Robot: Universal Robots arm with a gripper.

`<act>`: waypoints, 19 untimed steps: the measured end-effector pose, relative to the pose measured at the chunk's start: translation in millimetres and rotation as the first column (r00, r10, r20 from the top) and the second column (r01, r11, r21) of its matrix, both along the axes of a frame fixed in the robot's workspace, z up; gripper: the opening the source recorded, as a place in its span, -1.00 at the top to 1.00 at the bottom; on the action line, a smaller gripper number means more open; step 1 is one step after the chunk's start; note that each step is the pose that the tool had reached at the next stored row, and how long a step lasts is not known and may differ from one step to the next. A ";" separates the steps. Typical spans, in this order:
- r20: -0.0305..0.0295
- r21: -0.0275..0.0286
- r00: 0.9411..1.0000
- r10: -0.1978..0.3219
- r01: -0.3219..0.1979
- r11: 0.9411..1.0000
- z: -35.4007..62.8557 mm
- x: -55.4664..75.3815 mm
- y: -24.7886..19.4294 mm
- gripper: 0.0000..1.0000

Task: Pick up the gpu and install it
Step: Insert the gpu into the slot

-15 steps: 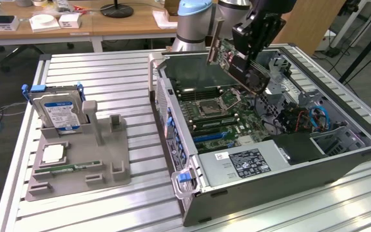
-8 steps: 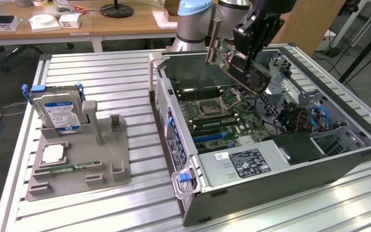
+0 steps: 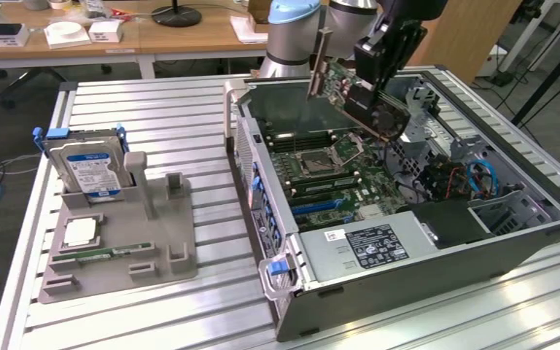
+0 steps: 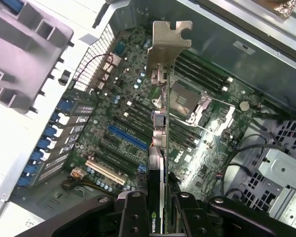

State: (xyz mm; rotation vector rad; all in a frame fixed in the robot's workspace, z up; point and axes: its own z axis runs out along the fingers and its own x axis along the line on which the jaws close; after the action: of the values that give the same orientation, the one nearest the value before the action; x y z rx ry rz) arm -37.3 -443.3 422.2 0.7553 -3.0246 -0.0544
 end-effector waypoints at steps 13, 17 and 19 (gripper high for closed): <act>0.000 0.000 0.996 0.090 -0.090 0.996 0.0 0.0 0.0 0.47; 0.000 0.000 0.993 0.118 -0.118 0.993 0.0 0.0 0.0 0.47; 0.000 0.000 0.991 0.132 -0.132 0.991 0.0 0.0 0.0 0.47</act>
State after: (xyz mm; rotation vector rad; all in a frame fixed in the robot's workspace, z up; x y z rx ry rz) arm -37.3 -443.3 422.2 0.9528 -2.9660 -0.0517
